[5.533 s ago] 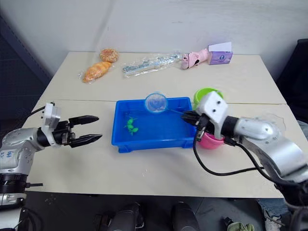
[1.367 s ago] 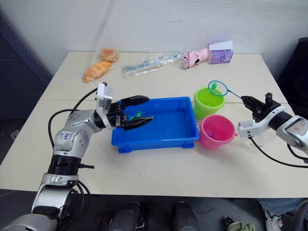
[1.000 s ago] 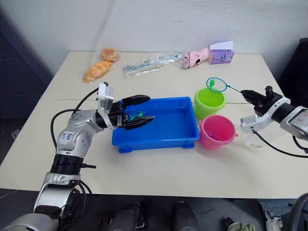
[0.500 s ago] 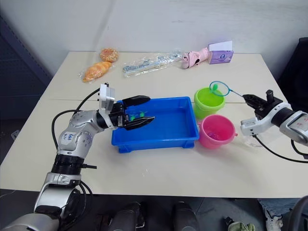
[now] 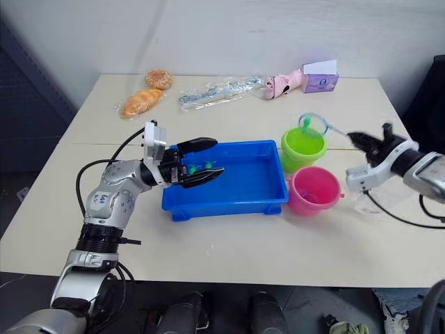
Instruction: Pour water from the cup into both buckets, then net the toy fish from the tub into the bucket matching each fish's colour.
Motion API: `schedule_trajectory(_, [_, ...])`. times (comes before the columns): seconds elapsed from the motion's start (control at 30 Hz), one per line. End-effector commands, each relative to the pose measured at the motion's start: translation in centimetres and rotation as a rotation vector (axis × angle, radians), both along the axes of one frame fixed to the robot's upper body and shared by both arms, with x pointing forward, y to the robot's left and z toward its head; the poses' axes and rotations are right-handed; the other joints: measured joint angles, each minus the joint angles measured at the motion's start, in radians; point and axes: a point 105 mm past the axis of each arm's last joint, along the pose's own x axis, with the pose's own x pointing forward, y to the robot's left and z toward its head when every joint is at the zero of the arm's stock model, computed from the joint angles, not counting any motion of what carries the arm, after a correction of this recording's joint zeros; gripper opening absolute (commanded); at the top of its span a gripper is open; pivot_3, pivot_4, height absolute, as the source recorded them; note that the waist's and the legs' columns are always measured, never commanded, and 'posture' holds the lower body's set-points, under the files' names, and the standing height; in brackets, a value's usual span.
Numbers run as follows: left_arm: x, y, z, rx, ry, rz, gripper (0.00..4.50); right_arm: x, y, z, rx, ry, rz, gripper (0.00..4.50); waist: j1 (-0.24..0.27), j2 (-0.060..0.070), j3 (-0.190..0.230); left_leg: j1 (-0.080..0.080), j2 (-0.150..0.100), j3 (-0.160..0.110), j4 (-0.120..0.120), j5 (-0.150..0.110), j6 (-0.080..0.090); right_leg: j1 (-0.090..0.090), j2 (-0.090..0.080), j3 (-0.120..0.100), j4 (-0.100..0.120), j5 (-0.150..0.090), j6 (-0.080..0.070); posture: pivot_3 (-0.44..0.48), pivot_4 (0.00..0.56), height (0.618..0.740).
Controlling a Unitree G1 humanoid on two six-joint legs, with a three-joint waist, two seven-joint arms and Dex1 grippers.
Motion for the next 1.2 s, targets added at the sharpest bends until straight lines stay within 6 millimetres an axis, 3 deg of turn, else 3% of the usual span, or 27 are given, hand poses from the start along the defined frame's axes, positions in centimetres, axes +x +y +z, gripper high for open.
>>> schedule_trajectory(0.03, [-0.1, 0.0, 0.4, -0.012, -0.025, 0.006, 4.43, 0.6, -0.8, 4.7, 0.053, -0.167, -0.044, 0.00, 0.000, 0.001, 0.000, 0.000, -0.001, 0.000, 0.000, 0.000, 0.000, 0.000, -0.001, 0.000, 0.000, 0.000, 0.000, 0.000, 0.150, 0.740])
schedule_trajectory(0.13, [-0.2, 0.1, 0.2, -0.012, -0.023, 0.011, 4.43, 0.4, -0.2, 3.7, 0.031, -0.128, -0.010, 0.00, 0.000, 0.001, 0.000, 0.000, 0.000, 0.000, 0.000, 0.000, 0.000, 0.000, 0.000, 0.000, 0.001, 0.000, 0.000, 0.000, 0.150, 0.740])
schedule_trajectory(0.23, [-0.1, 0.2, 0.2, -0.016, -0.025, 0.023, 4.43, 0.3, -0.8, 4.5, 0.045, -0.170, -0.031, 0.00, 0.000, 0.001, 0.000, 0.000, 0.000, 0.000, 0.000, 0.000, 0.000, 0.000, 0.000, 0.000, 0.000, 0.000, 0.000, 0.000, 0.150, 0.740])
schedule_trajectory(0.33, [-0.1, 0.3, 0.2, -0.018, -0.025, 0.029, 4.43, -0.1, -0.4, 3.2, 0.043, -0.116, -0.003, 0.00, 0.000, 0.001, 0.000, 0.000, 0.000, 0.000, 0.000, 0.000, 0.000, 0.000, 0.000, 0.000, 0.001, 0.000, 0.000, 0.000, 0.150, 0.740])
schedule_trajectory(0.43, [-0.1, 0.6, 0.0, -0.011, -0.025, 0.039, 4.43, -0.5, -0.1, 5.5, 0.168, -0.160, 0.009, 0.00, 0.000, 0.001, 0.000, 0.000, 0.000, 0.000, 0.000, 0.000, 0.000, 0.000, 0.000, 0.000, 0.001, 0.000, 0.000, 0.000, 0.150, 0.740])
schedule_trajectory(0.53, [-0.3, 1.7, -0.3, -0.001, -0.020, 0.059, 4.43, -1.4, 1.7, 8.0, 0.358, -0.141, 0.075, 0.00, -0.006, 0.002, 0.000, 0.000, 0.000, 0.000, 0.000, 0.000, 0.000, 0.000, 0.000, 0.000, 0.001, 0.000, 0.000, 0.000, 0.150, 0.740])
schedule_trajectory(0.63, [-0.5, 4.0, -0.2, 0.003, -0.026, 0.087, 4.43, -2.2, 4.9, 7.0, 0.640, 0.120, 0.127, 0.00, -0.006, 0.001, 0.000, 0.001, 0.002, -0.001, 0.000, 0.000, 0.000, 0.001, 0.002, 0.000, 0.001, 0.000, 0.000, 0.000, 0.150, 0.740])
schedule_trajectory(0.73, [-0.3, 6.3, -0.1, 0.003, -0.021, 0.138, 4.43, -3.8, 8.5, 5.8, 1.008, 0.507, 0.175, 0.00, -0.002, 0.000, 0.001, 0.002, 0.003, -0.003, 0.000, 0.000, 0.000, 0.003, 0.003, -0.002, 0.000, 0.000, 0.000, 0.000, 0.150, 0.740])
schedule_trajectory(0.83, [-0.4, 8.8, -0.5, 0.047, -0.011, 0.184, 4.43, -5.1, 11.3, 4.1, 1.031, 0.751, 0.182, 0.00, 0.003, 0.000, 0.001, 0.001, 0.002, -0.004, 0.002, -0.001, 0.002, 0.004, 0.000, -0.003, 0.000, 0.000, 0.000, 0.000, 0.150, 0.740])
schedule_trajectory(0.93, [-0.5, 10.4, -0.8, 0.072, -0.003, 0.214, 4.43, -5.1, 13.1, 4.1, 1.122, 0.848, 0.190, 0.00, 0.002, -0.001, 0.000, 0.002, 0.001, -0.005, 0.003, -0.002, 0.004, 0.006, -0.001, -0.004, -0.001, 0.000, 0.000, 0.000, 0.150, 0.740])
schedule_trajectory(1.03, [-0.9, 13.0, -1.5, 0.114, 0.009, 0.269, 4.43, -5.6, 15.5, 2.0, 1.126, 1.034, 0.155, 0.00, 0.001, -0.001, 0.000, 0.001, 0.001, -0.006, 0.003, -0.002, 0.005, 0.006, -0.002, -0.004, -0.002, 0.000, 0.000, 0.000, 0.150, 0.740])
schedule_trajectory(1.2, [-1.5, 15.3, -2.4, 0.161, 0.030, 0.344, 4.43, -5.3, 16.7, -0.4, 1.063, 1.145, 0.074, 0.00, 0.000, -0.002, 0.000, 0.001, 0.001, -0.006, 0.001, -0.002, 0.004, 0.004, -0.002, -0.004, -0.002, 0.000, 0.000, 0.000, 0.150, 0.740])
